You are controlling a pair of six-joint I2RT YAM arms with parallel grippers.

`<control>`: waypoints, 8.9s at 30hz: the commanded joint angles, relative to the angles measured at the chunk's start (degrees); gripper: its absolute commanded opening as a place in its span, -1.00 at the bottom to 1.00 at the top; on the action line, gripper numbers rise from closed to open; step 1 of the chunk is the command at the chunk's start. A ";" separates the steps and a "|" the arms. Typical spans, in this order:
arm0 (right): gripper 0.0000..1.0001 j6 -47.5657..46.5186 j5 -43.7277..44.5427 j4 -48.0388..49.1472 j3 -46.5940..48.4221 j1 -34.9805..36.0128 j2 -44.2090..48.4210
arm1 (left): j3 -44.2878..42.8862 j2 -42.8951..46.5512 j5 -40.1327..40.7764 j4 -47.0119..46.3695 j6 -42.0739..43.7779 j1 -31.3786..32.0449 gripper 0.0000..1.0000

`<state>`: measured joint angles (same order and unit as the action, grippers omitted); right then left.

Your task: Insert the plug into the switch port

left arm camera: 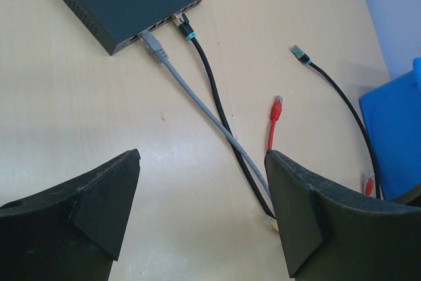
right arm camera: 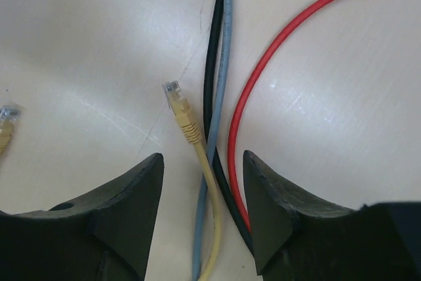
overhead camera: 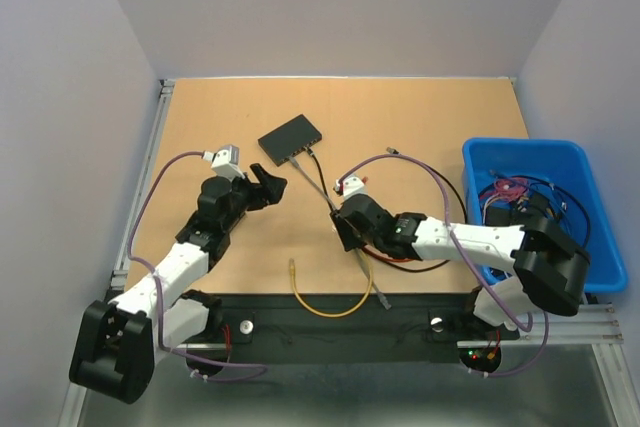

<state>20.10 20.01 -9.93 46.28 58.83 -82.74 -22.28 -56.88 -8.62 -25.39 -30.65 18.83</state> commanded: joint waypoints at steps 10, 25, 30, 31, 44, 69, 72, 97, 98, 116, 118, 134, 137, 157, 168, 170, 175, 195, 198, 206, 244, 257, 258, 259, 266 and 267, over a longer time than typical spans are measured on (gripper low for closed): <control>0.09 0.91 2.75 0.71 3.28 0.85 -5.59 | 2.51 4.50 8.18 3.85 3.41 0.42 0.72; -0.17 0.12 5.04 0.71 6.19 0.85 -10.60 | 2.24 3.09 7.83 3.15 3.93 0.42 0.72; -0.31 0.29 5.39 0.71 6.01 0.94 -11.13 | 2.07 2.74 7.74 3.15 3.94 0.42 0.71; -0.31 0.38 5.39 0.71 6.01 0.94 -11.30 | 2.07 2.66 7.74 3.15 3.94 0.42 0.71; -0.77 -0.06 6.88 0.79 5.31 0.94 -8.32 | 1.89 2.39 7.92 3.15 4.11 0.42 0.70; -0.99 -1.90 1.70 5.71 6.36 4.28 2.32 | 4.97 13.81 -5.78 -4.13 -0.89 0.59 0.65; -0.99 -1.82 1.26 7.73 6.10 4.98 3.55 | 5.32 13.82 -10.18 -7.12 -2.03 1.03 0.65; -0.99 -1.99 1.88 15.12 11.20 5.24 4.17 | 5.85 4.50 -14.32 -20.40 -5.29 11.48 0.45; -0.99 -1.90 1.44 15.29 11.11 5.24 4.25 | 5.85 4.06 -13.10 -20.67 -5.38 11.84 0.42; -0.99 0.47 -8.58 20.38 6.02 5.24 7.06 | 8.04 9.94 -9.39 -22.07 -4.51 13.60 0.41; -0.99 0.64 -10.15 21.70 3.83 5.24 7.50 | 9.09 13.96 -9.40 -22.16 -4.24 13.51 0.56; -0.99 7.06 -22.53 35.24 -7.96 3.93 20.15 | 13.84 35.16 -9.83 -23.39 -5.20 13.51 0.60; -0.99 10.04 -31.59 41.04 -9.45 2.35 22.18 | 14.72 37.54 -11.94 -24.97 -5.91 13.51 0.60; -0.99 16.46 -47.87 49.04 -6.38 1.73 17.70 | 16.74 34.83 -22.49 -36.92 -9.78 13.51 0.54; -0.99 15.33 -47.43 49.48 -3.22 1.73 15.68 | 17.01 30.25 -26.62 -39.56 -9.42 13.51 0.39; -0.99 15.41 -47.61 49.48 -3.04 1.73 15.42 | 17.10 30.16 -26.62 -39.65 -9.34 13.60 0.31; -0.99 15.32 -47.61 49.48 -3.21 1.64 14.71 | 17.27 31.48 -26.01 -39.48 -9.51 13.60 0.07; -0.29 13.83 -38.47 49.05 -4.09 1.29 17.44 | 15.87 33.68 -24.86 -33.86 -8.46 13.60 -1.00; 0.36 12.95 -37.41 47.38 -3.39 1.29 17.09 | 15.78 33.94 -23.99 -33.07 -8.37 13.60 -1.00; 0.51 5.93 -28.90 31.57 0.30 1.29 19.37 | 10.60 32.80 -16.16 -19.80 -6.26 13.51 -1.00; -0.10 -12.45 20.24 17.14 17.09 18.69 3.11 | -4.17 25.15 2.82 10.18 -11.36 13.51 -1.00; -0.19 -10.96 24.20 18.81 19.99 18.52 -2.78 | -4.35 26.47 1.33 10.09 -11.97 13.51 -1.00; -0.25 -10.87 24.37 18.90 19.99 18.43 -2.95 | -4.35 26.47 1.33 10.18 -11.97 13.60 -1.00; -0.29 -10.52 24.37 18.99 19.99 18.34 -3.04 | -4.43 26.56 1.24 10.27 -11.97 13.51 -1.00; -0.47 -10.17 23.94 19.51 20.43 18.08 -4.01 | -4.79 27.00 1.06 10.97 -11.80 13.60 -1.00; -0.48 -10.08 23.76 19.60 20.51 18.08 -4.10 | -4.87 27.09 1.06 10.89 -11.71 13.60 -1.00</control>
<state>9.28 42.04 5.76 63.75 76.95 -86.08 -24.16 -30.89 -6.83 -12.53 -42.48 32.51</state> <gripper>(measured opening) 0.268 0.168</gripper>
